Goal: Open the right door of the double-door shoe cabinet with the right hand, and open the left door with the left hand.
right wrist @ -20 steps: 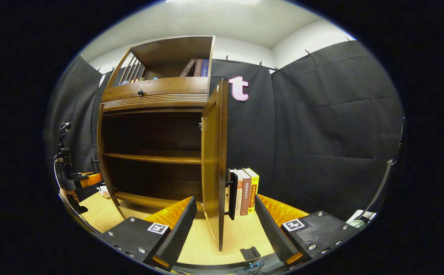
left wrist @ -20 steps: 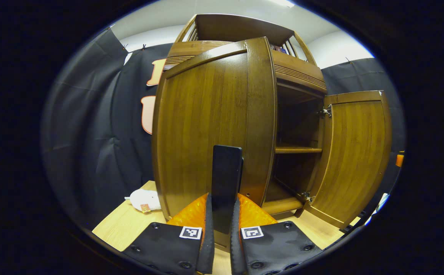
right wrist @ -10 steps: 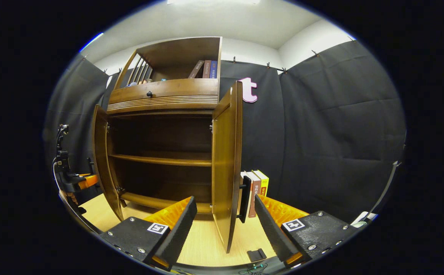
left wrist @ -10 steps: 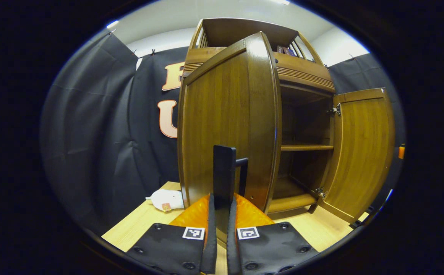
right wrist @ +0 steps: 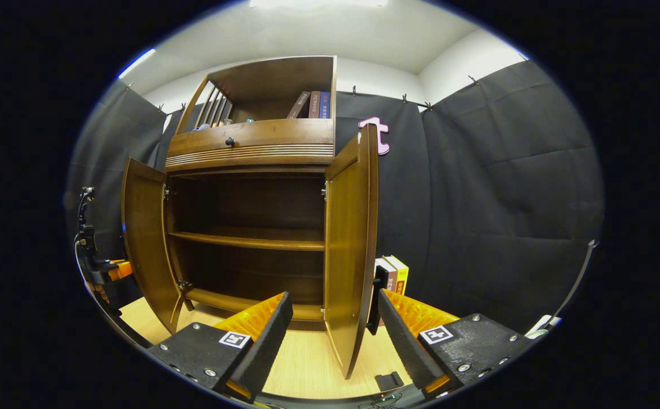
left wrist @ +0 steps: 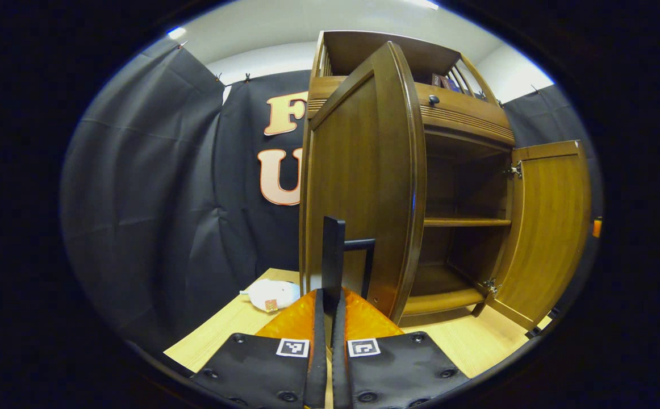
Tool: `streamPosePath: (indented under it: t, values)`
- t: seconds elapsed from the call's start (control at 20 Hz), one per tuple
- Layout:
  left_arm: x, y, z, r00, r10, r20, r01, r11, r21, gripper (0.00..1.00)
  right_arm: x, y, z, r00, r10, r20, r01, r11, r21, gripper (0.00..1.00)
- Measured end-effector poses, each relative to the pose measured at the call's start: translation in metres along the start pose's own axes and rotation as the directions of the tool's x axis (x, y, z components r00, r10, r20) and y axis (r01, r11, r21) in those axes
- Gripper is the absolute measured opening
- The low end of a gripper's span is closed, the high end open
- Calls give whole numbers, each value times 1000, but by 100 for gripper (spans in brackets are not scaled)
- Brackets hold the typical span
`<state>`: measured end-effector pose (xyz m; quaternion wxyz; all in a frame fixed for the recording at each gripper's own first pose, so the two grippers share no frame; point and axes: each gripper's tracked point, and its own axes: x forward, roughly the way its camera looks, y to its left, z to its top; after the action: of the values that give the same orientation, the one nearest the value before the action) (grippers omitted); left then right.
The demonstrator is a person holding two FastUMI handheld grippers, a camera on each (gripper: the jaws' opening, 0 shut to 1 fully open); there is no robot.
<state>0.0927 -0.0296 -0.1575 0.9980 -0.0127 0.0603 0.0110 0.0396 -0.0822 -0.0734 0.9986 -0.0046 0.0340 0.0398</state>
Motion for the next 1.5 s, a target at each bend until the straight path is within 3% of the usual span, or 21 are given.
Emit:
streamPosePath:
  t: [0.15,0.2,0.55,0.6,0.95,1.2,1.25,1.5]
  values:
    - [-3,17,3,1000,6,-4,-6,1000,7,11,3,10,-2,1000,11,-2,-11,1000,3,86]
    - [-4,21,2,1000,5,-8,-5,1000,3,11,3,13,-3,1000,16,-1,-16,1000,5,93]
    - [-6,38,5,999,-28,-18,28,999,24,11,14,46,-4,999,36,4,-36,999,8,93]
    - [-6,43,5,999,-30,-21,31,999,28,11,15,51,-4,999,36,4,-36,999,12,86]
    - [-8,82,1,998,-40,-50,41,999,15,13,25,82,-4,1000,23,9,-24,999,31,86]
    - [-8,101,3,996,-66,-59,66,998,-5,4,28,115,-7,1000,28,11,-28,999,40,86]
    - [-9,103,4,996,-71,-59,70,998,-7,8,29,121,-7,1000,28,12,-29,999,40,86]
    - [-11,119,6,996,-76,-56,75,997,-3,8,22,136,-3,1000,21,24,-22,999,36,86]
